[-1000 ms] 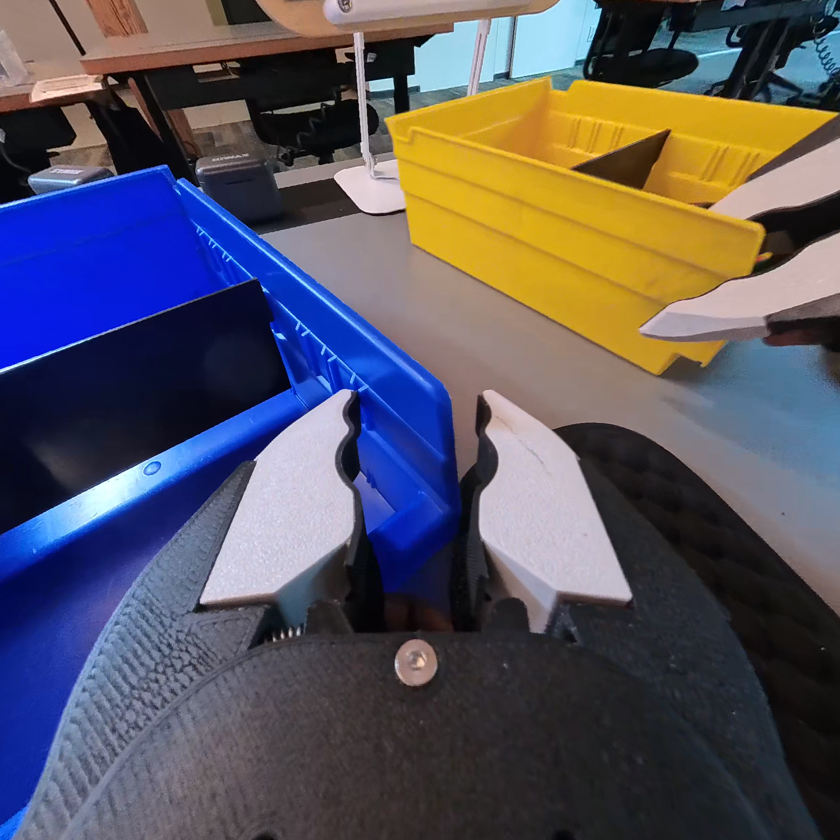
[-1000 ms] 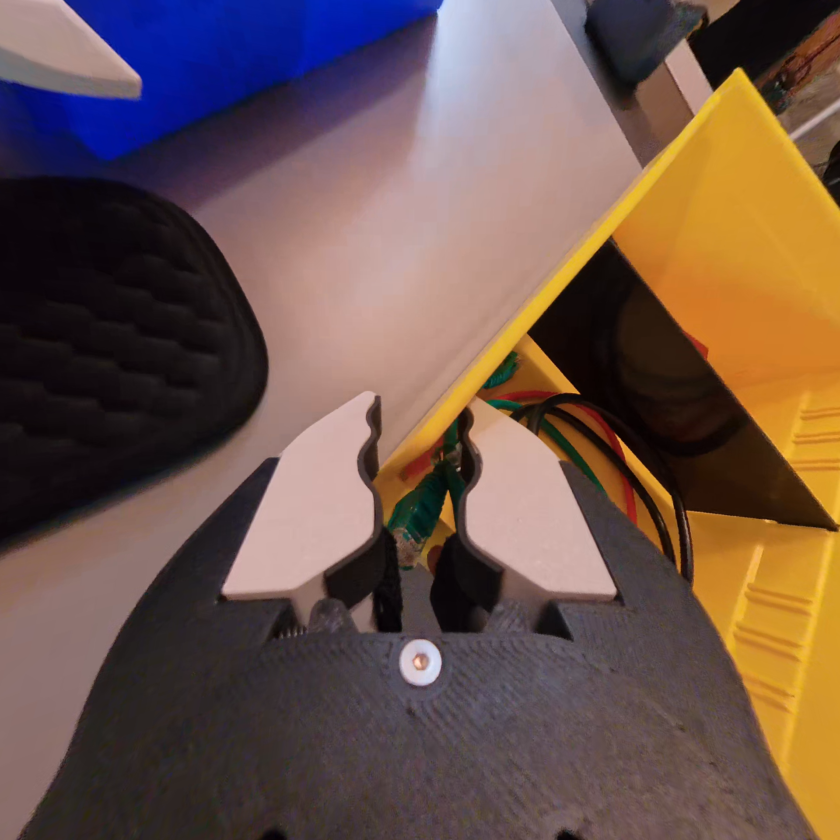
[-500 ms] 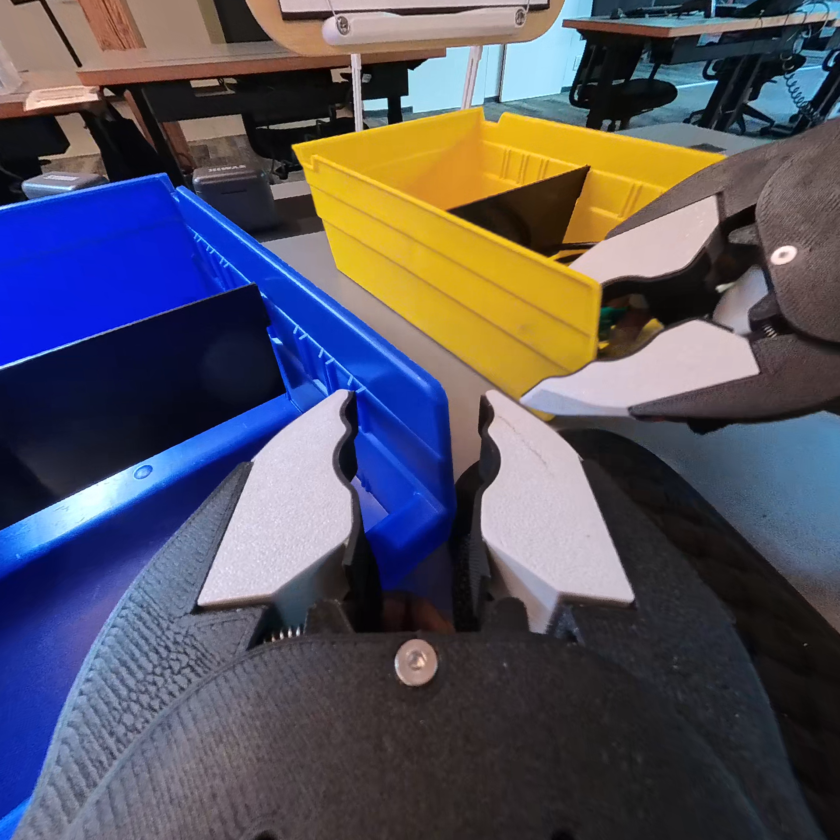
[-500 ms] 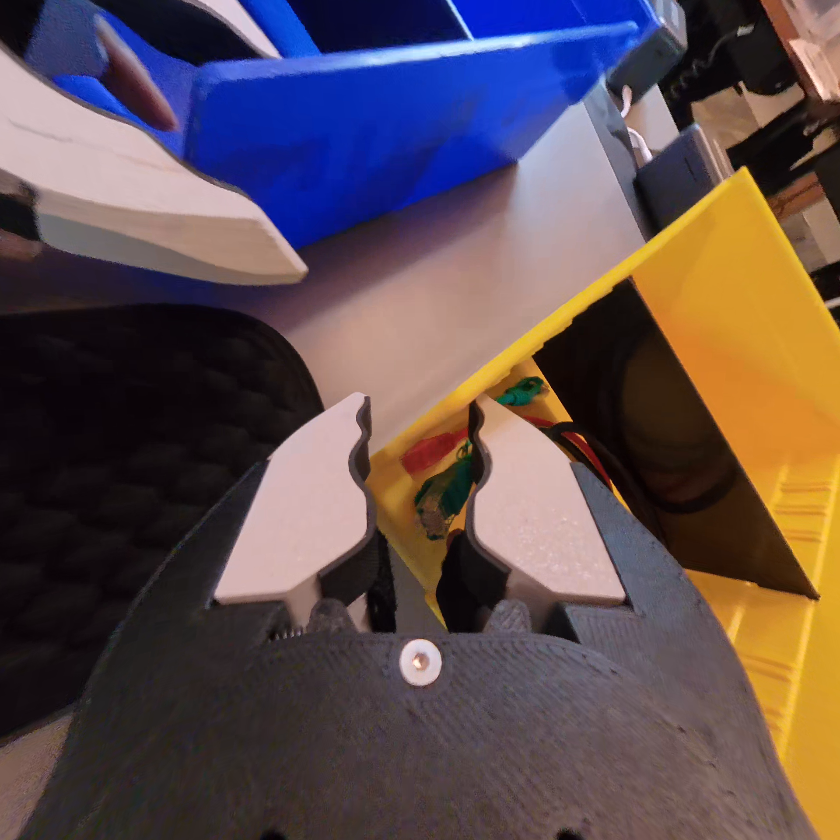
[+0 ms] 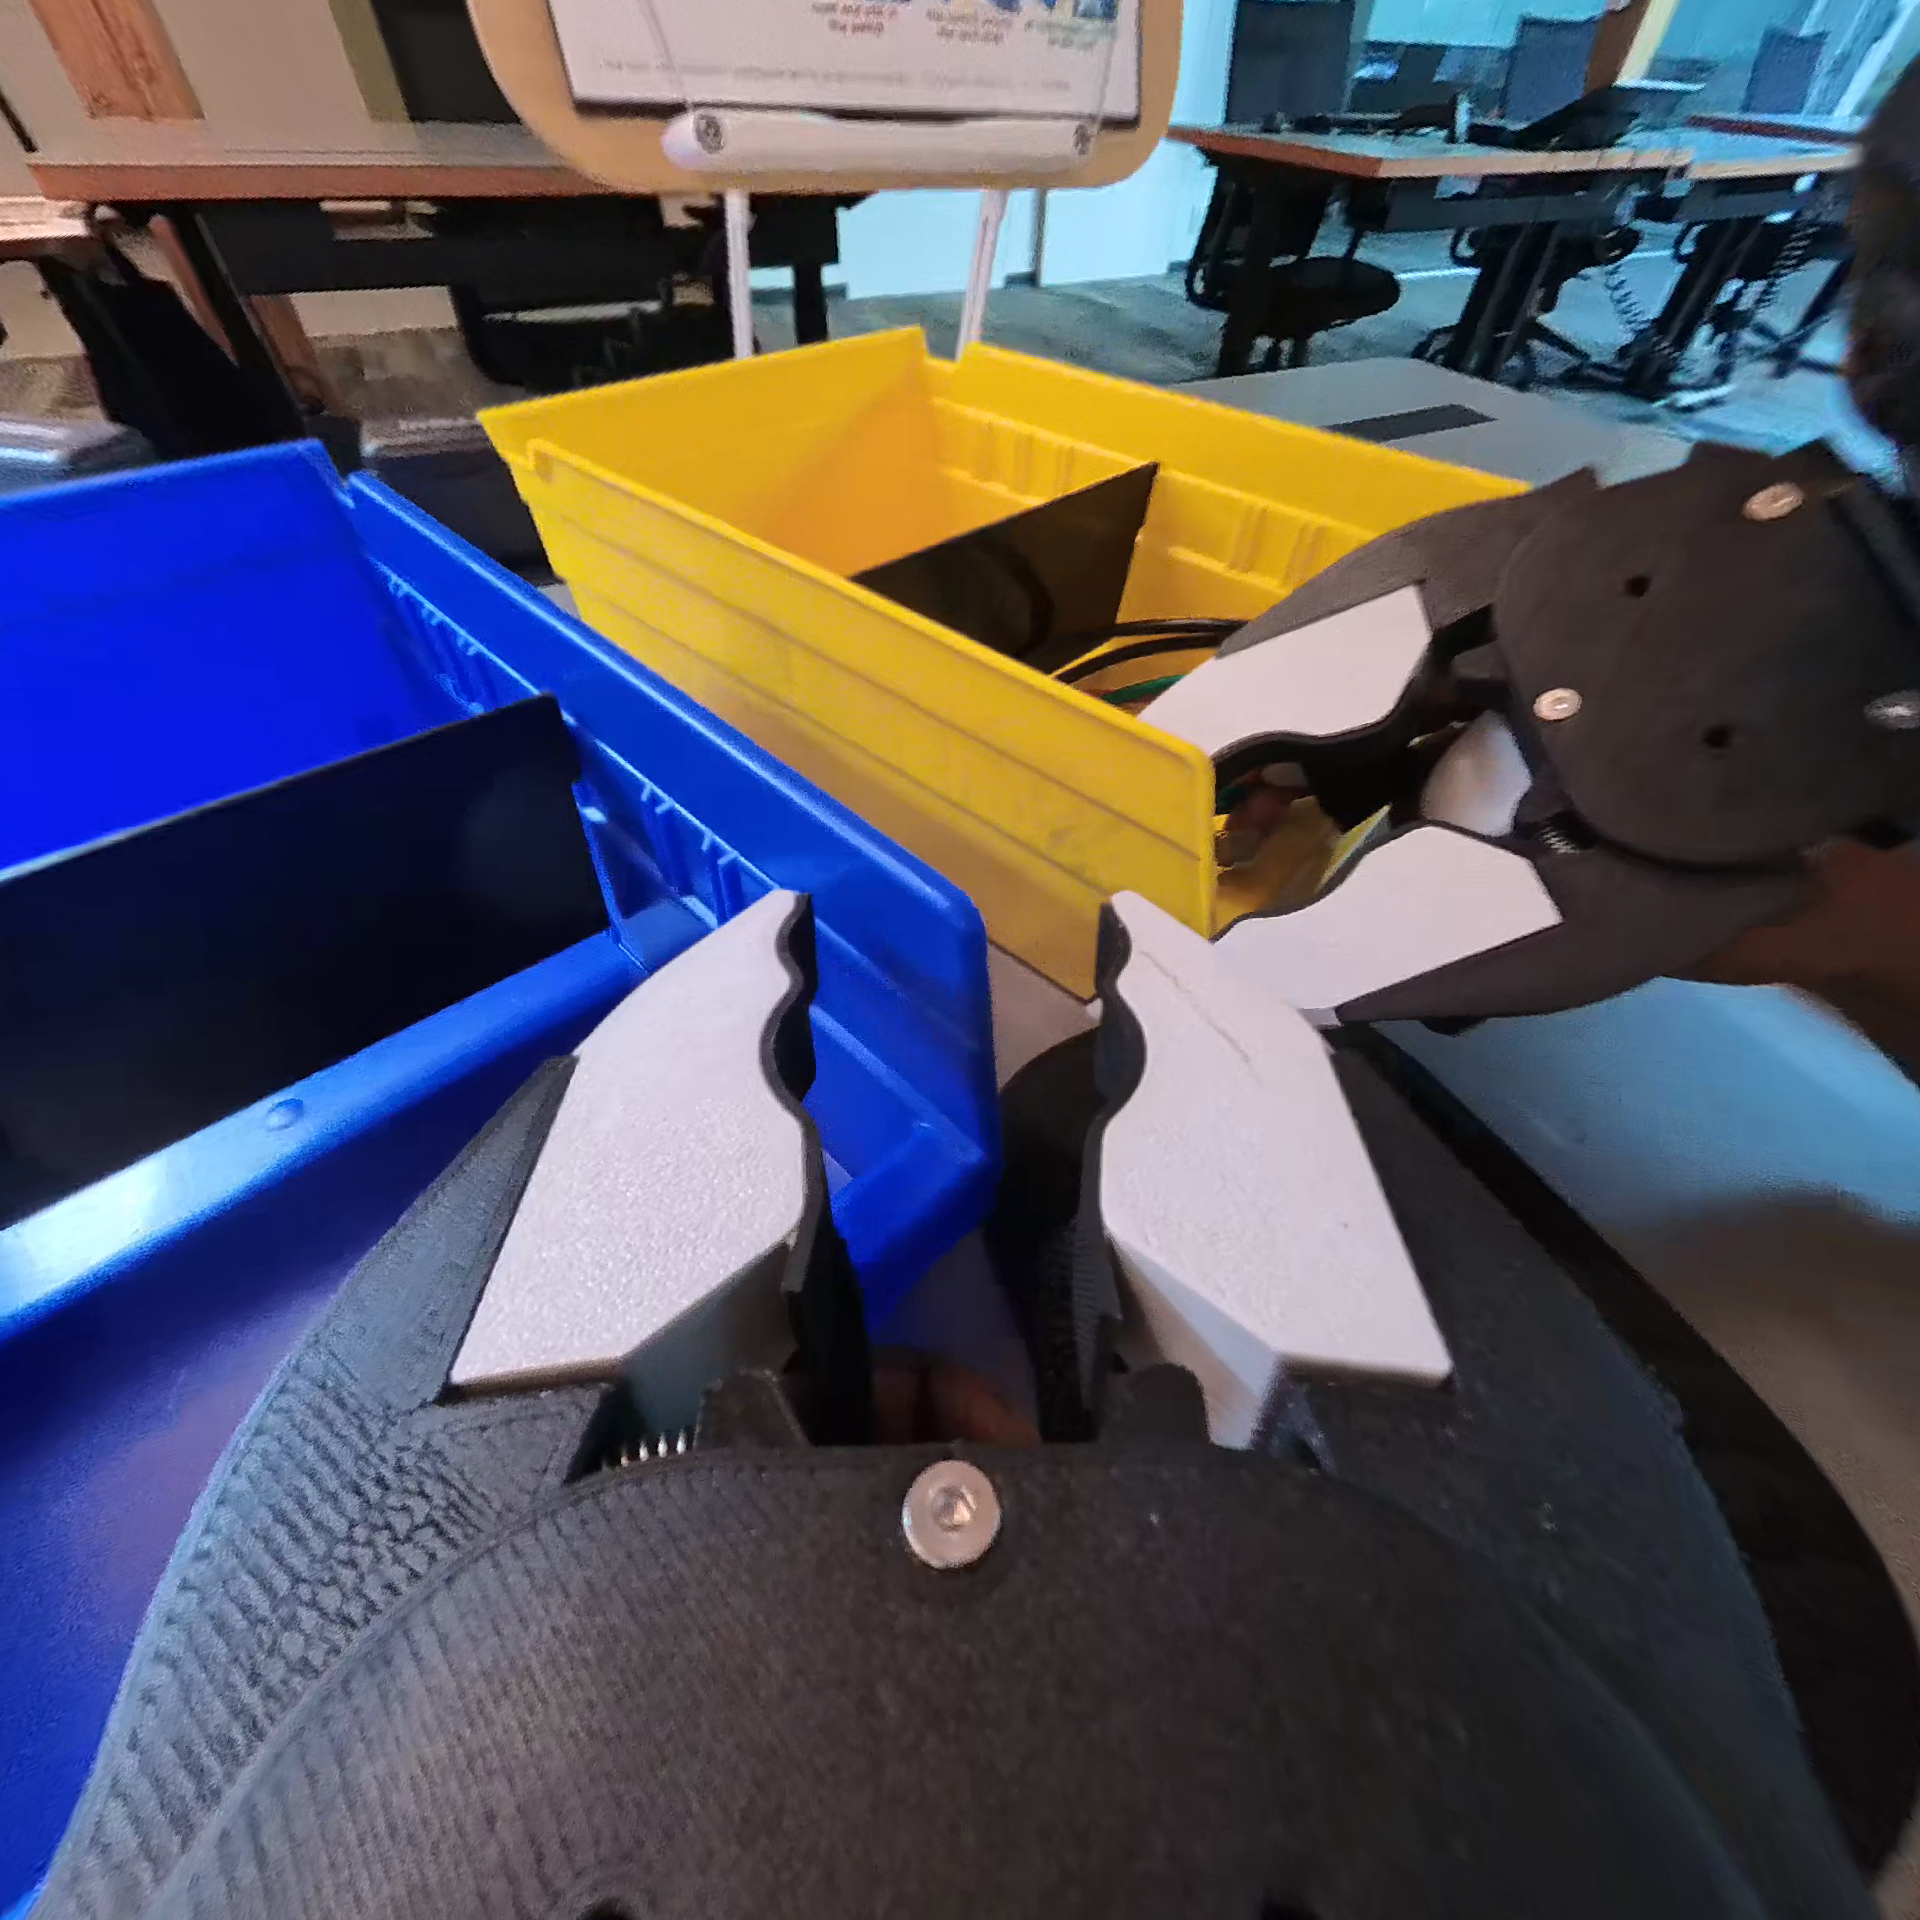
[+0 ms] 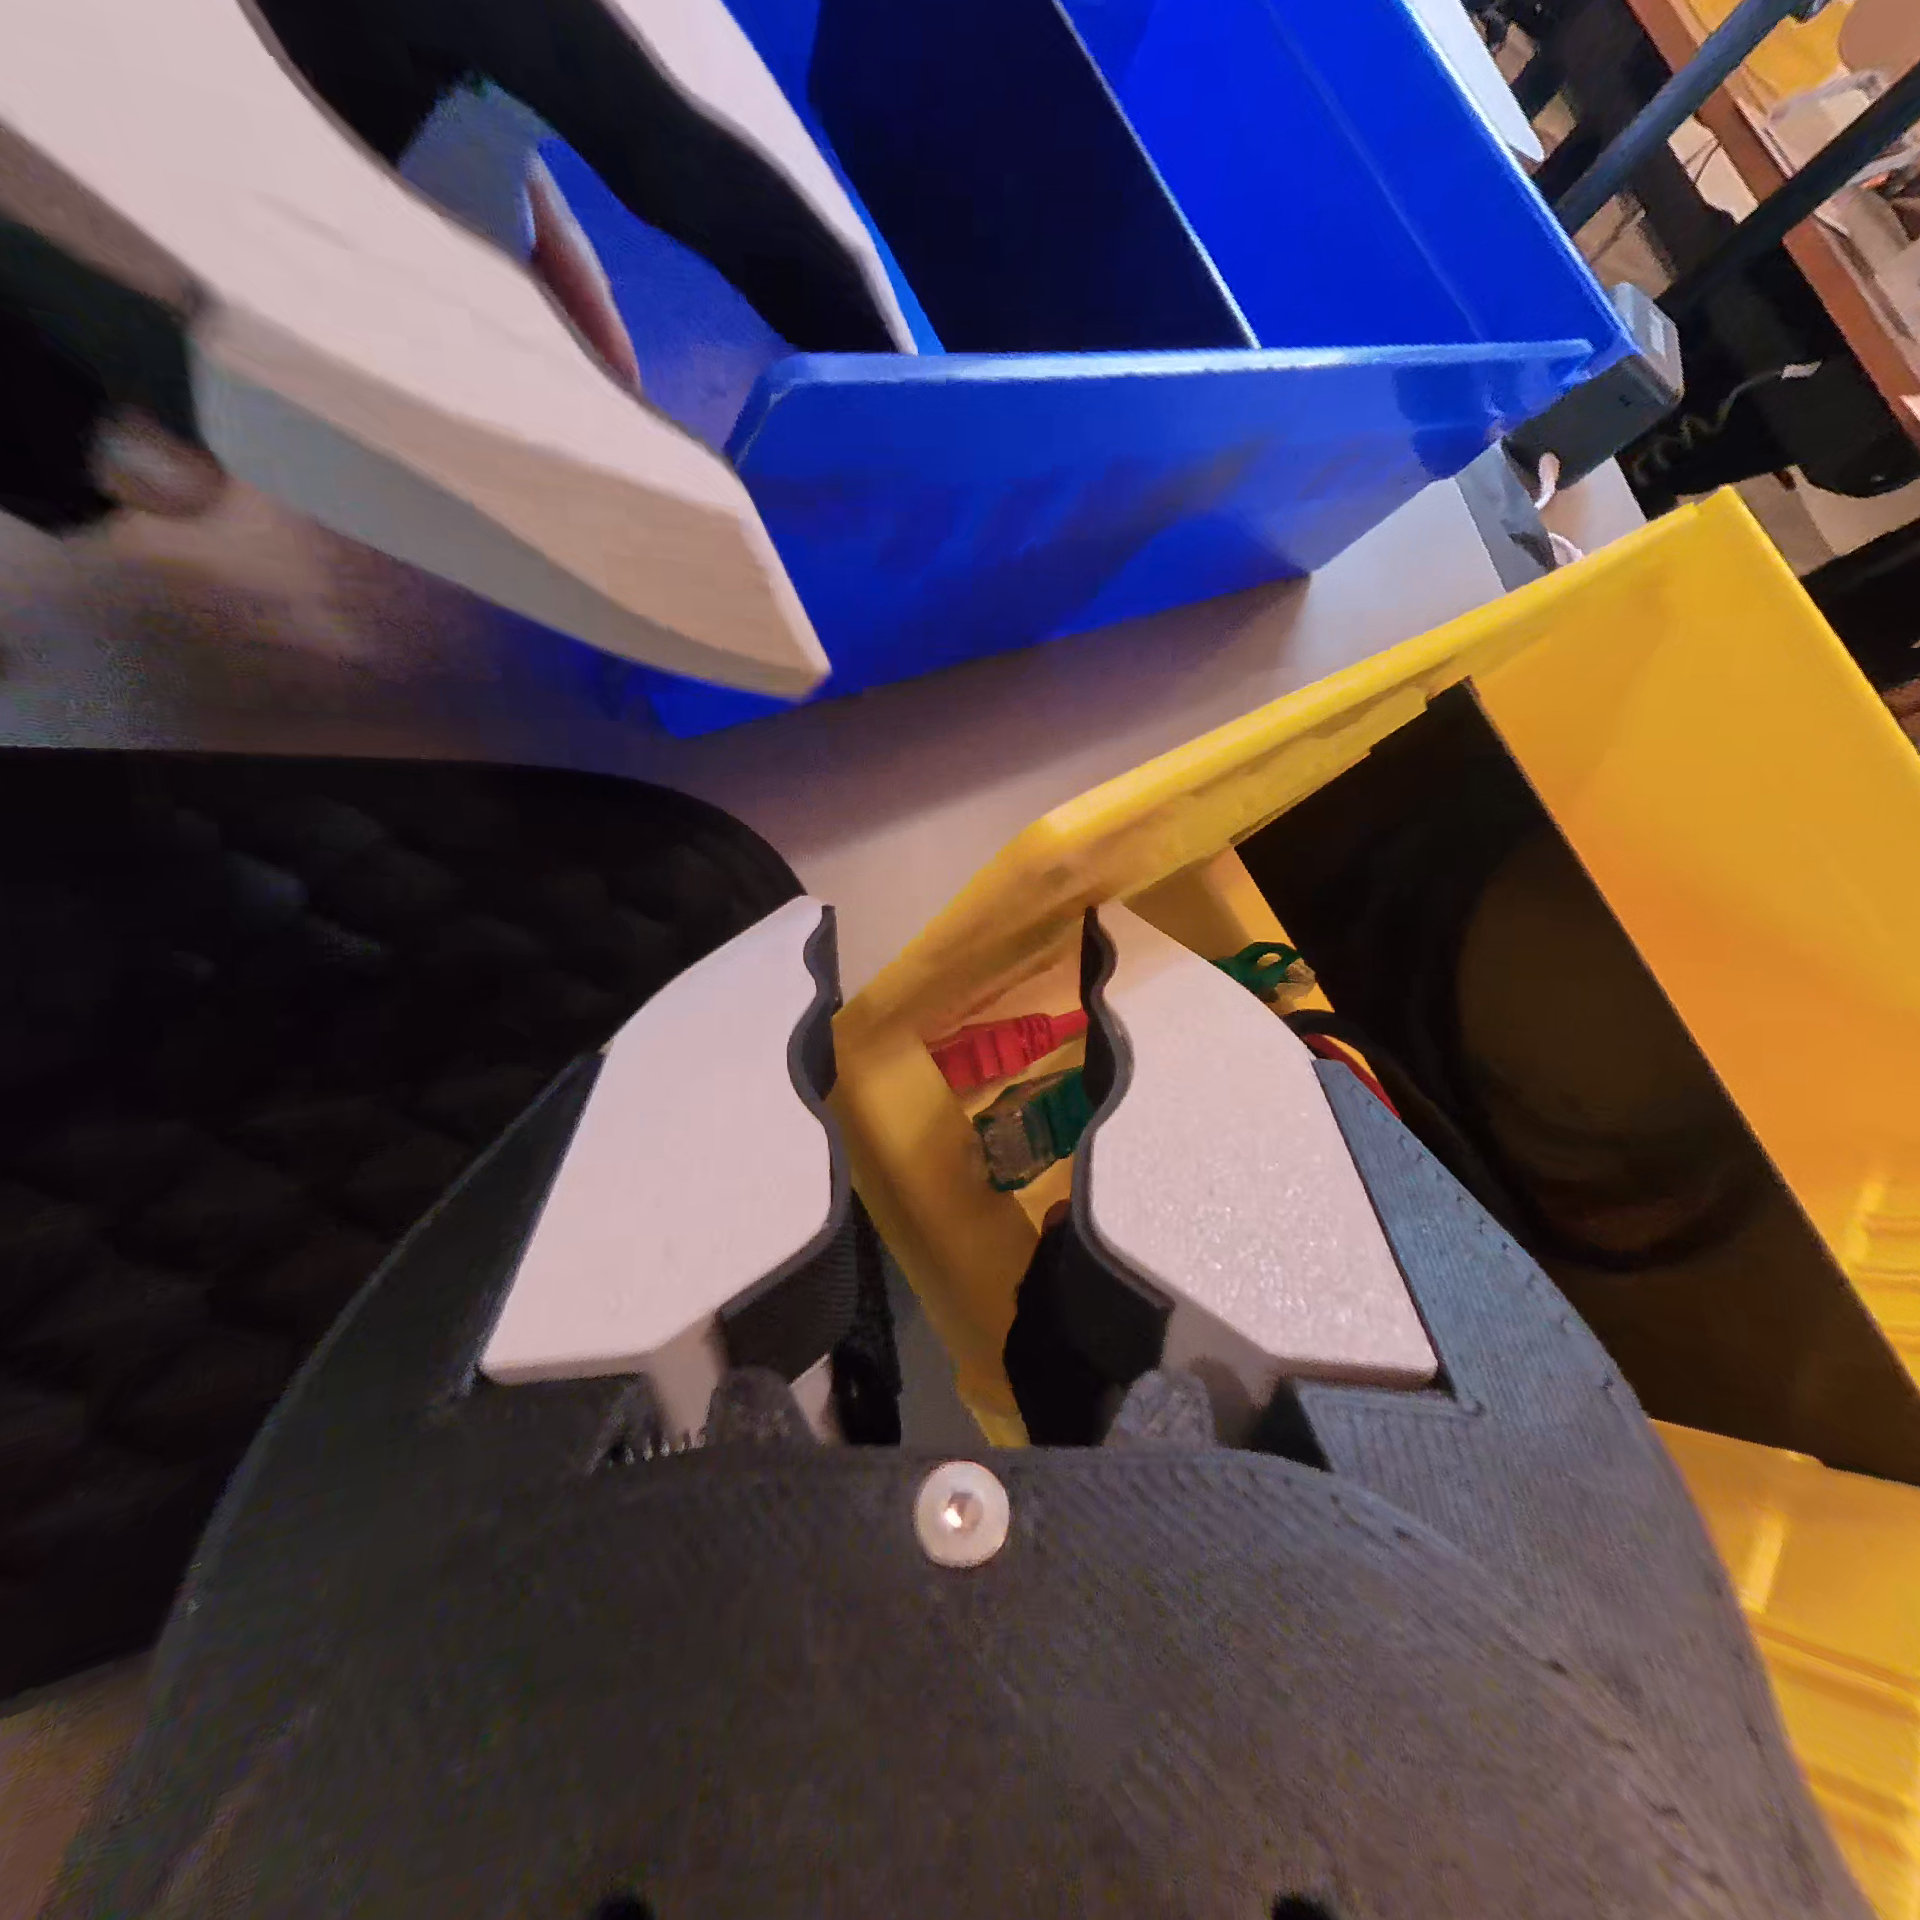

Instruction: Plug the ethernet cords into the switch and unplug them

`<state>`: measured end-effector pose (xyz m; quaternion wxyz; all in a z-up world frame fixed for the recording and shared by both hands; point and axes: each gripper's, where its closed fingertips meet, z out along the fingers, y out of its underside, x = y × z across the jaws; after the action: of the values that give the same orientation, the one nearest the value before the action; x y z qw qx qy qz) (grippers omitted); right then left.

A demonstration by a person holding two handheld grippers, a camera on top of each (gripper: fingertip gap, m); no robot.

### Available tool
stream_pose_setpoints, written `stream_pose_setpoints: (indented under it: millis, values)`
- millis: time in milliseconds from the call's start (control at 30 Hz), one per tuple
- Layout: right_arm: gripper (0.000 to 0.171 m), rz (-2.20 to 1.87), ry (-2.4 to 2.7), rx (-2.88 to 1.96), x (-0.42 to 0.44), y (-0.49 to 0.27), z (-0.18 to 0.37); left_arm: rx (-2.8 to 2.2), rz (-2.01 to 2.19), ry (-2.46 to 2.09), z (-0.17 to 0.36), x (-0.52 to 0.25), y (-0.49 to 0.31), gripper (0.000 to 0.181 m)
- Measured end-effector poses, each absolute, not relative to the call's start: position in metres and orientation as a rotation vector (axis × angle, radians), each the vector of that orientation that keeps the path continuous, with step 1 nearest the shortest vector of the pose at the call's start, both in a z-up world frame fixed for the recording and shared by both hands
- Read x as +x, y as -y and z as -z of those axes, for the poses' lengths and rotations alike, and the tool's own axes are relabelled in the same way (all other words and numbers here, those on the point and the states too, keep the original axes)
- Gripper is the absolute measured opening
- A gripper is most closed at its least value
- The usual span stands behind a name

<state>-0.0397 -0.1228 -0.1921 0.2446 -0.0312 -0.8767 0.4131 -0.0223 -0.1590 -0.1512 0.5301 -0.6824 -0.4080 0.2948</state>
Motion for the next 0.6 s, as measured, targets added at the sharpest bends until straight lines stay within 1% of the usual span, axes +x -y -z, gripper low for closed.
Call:
stream_pose_setpoints:
  millis: [67, 133, 200, 267, 333, 400, 433, 467, 533, 600]
  values:
    - [0.046, -1.210, 2.306, -0.090, -0.038, 0.123, 0.179, -1.626, -0.738, 0.944, 0.137, -0.015, 0.173, 0.052]
    - [0.044, -1.363, 2.129, -0.088, -0.032, 0.124, 0.150, -1.575, -0.859, 0.947, 0.116, -0.009, 0.202, 0.052]
    - [0.044, -1.574, 1.912, -0.110, -0.022, 0.127, 0.115, -1.455, -1.017, 1.002, 0.095, -0.003, 0.243, 0.052]
    - [0.044, -1.780, 1.810, -0.115, -0.003, 0.137, 0.094, -1.319, -1.193, 1.107, 0.082, 0.002, 0.292, 0.055]
    - [0.045, -1.826, 1.875, -0.166, 0.006, 0.153, 0.099, -1.294, -1.296, 1.203, 0.088, 0.007, 0.330, 0.066]
    - [0.049, -1.738, 1.988, -0.235, 0.002, 0.166, 0.116, -1.318, -1.286, 1.328, 0.107, 0.008, 0.357, 0.078]
    - [0.053, -1.687, 2.039, -0.275, -0.002, 0.170, 0.125, -1.324, -1.262, 1.373, 0.116, 0.007, 0.365, 0.081]
    - [0.056, -1.656, 2.092, -0.313, -0.005, 0.174, 0.133, -1.332, -1.236, 1.404, 0.126, 0.006, 0.371, 0.083]
    - [0.054, -1.655, 2.186, -0.372, -0.005, 0.182, 0.144, -1.326, -1.190, 1.456, 0.143, 0.001, 0.378, 0.083]
    - [0.046, -1.594, 2.254, -0.388, -0.007, 0.186, 0.154, -1.356, -1.068, 1.466, 0.161, -0.006, 0.370, 0.077]
